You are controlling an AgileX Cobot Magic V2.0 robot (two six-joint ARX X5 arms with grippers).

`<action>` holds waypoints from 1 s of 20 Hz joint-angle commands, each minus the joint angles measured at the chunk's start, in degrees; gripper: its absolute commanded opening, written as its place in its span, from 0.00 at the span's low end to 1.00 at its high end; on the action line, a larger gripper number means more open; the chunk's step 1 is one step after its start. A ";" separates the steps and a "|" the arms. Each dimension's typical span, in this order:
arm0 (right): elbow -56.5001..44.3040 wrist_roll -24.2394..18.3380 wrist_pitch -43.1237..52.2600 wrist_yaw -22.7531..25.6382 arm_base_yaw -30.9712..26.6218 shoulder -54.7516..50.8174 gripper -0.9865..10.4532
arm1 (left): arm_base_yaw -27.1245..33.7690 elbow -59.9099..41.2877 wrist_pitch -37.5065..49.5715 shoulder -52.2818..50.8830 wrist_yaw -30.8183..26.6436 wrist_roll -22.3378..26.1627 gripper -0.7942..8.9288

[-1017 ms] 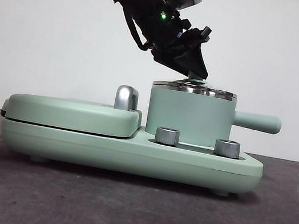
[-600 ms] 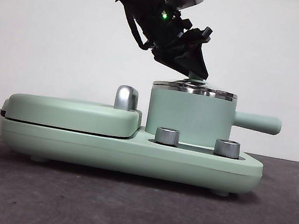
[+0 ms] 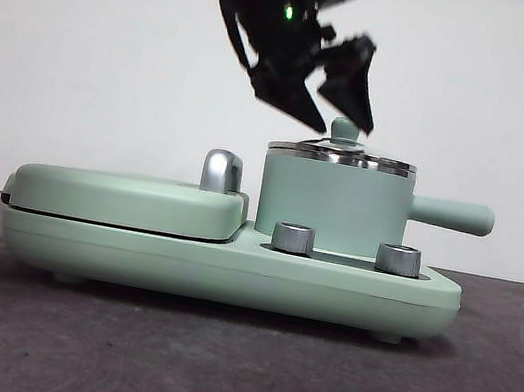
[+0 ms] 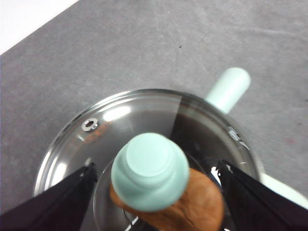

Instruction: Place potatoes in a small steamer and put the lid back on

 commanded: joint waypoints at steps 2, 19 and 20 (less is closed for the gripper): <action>0.35 0.61 0.83 0.24 0.31 0.42 0.45 | -0.48 6.56 -8.24 -4.52 0.13 -2.38 0.51; 0.35 0.50 7.17 -2.99 0.31 0.44 0.45 | -1.05 11.15 -55.25 -24.83 26.45 6.54 0.49; 0.35 0.35 7.72 -4.66 0.31 0.46 0.45 | -1.44 10.56 -57.20 -26.21 27.26 7.39 0.49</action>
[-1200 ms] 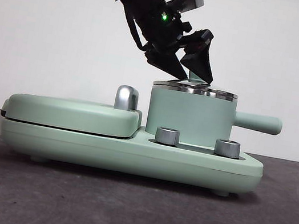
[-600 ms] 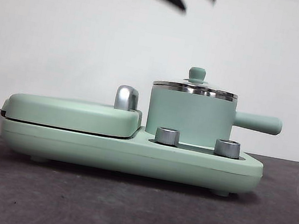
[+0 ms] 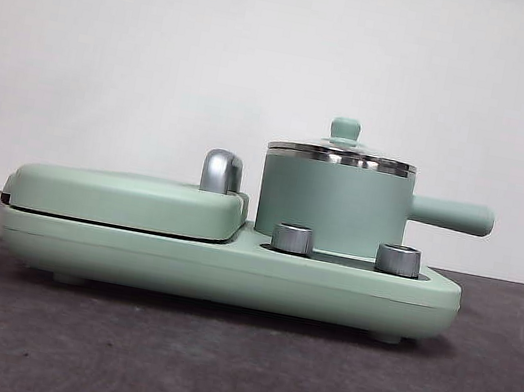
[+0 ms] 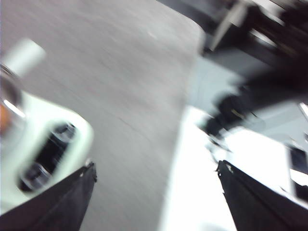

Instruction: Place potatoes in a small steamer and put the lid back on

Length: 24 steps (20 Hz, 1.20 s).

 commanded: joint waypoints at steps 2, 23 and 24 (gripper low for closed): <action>0.35 -0.48 2.16 -5.22 0.31 0.48 0.45 | -1.16 -2.29 -5.05 -5.79 2.71 3.78 0.46; 0.35 -2.21 5.97 -27.93 0.31 0.85 0.44 | -1.57 -47.43 14.80 -53.81 -0.04 -17.14 0.40; 0.35 -2.80 6.23 -27.89 0.31 0.85 0.43 | -1.57 -48.89 15.74 -55.43 -1.79 -17.09 0.37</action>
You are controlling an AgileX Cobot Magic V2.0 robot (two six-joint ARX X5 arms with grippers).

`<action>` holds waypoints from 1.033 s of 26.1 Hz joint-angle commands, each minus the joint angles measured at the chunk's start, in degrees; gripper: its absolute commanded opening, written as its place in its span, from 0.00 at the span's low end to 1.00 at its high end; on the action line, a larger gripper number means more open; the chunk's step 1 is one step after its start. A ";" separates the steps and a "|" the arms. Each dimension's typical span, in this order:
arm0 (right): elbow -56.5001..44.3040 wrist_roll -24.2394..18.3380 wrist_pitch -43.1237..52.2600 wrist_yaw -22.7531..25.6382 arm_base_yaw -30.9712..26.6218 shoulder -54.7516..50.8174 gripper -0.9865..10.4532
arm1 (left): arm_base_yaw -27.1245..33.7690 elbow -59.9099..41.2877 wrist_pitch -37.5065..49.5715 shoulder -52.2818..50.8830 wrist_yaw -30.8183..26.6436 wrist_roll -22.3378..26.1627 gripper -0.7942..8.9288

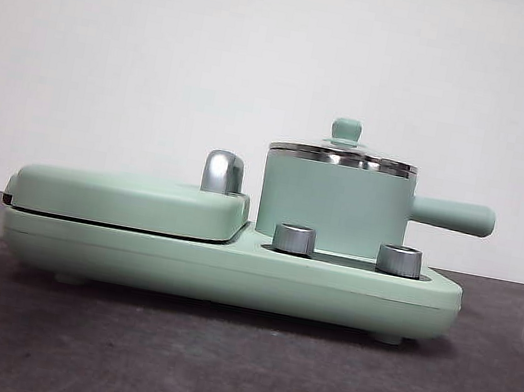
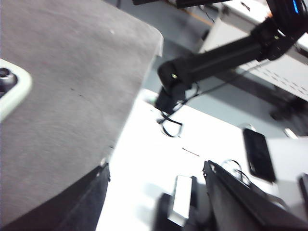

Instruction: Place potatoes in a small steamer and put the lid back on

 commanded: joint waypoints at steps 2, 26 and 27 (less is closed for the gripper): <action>0.35 -2.27 1.03 -0.02 0.31 0.26 0.23 | -0.39 -4.02 2.78 -4.66 -5.97 -2.14 0.18; 0.35 -4.02 2.95 7.56 0.31 0.20 0.10 | -0.42 -6.38 2.21 -6.75 -8.31 3.32 0.10; 0.35 -4.02 2.95 7.54 0.31 0.20 0.10 | -0.42 -6.38 2.23 -6.75 -8.31 3.32 0.10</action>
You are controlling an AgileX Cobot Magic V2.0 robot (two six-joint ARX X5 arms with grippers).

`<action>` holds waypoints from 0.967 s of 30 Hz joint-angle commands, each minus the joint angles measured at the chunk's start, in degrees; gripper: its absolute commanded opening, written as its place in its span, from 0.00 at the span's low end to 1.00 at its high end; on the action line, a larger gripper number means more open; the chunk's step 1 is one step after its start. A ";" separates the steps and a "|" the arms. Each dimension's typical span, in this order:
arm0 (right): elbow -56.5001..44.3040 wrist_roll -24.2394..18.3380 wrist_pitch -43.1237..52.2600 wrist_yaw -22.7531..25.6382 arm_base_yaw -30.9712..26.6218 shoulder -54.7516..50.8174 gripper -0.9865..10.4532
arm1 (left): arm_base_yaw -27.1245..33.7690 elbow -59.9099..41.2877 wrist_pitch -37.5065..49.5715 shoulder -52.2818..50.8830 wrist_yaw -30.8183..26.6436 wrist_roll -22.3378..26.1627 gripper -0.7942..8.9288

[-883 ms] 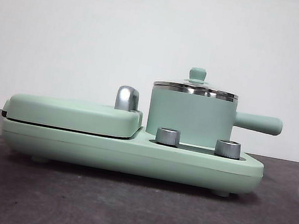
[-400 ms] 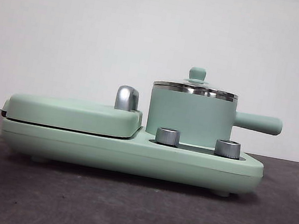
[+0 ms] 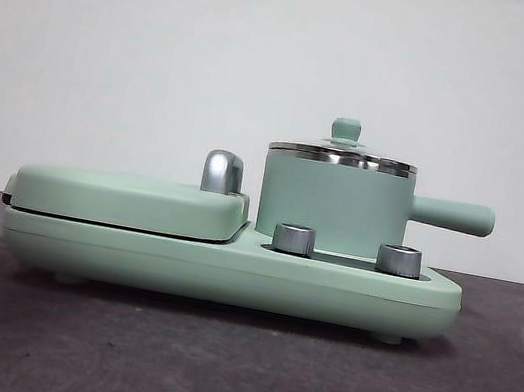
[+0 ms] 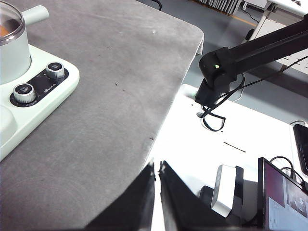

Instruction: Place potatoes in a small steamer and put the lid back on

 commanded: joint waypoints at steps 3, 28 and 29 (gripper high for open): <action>0.35 -0.85 0.74 0.04 0.31 0.20 0.10 | 0.90 0.31 0.63 -1.31 0.11 0.76 0.10; 0.35 -0.85 0.76 0.04 0.31 0.20 0.10 | 29.86 -49.66 54.93 -24.81 -13.07 -5.14 0.10; 0.35 -0.85 0.76 0.02 0.31 0.20 0.10 | 30.45 -51.04 55.12 -25.64 -14.95 -6.38 0.10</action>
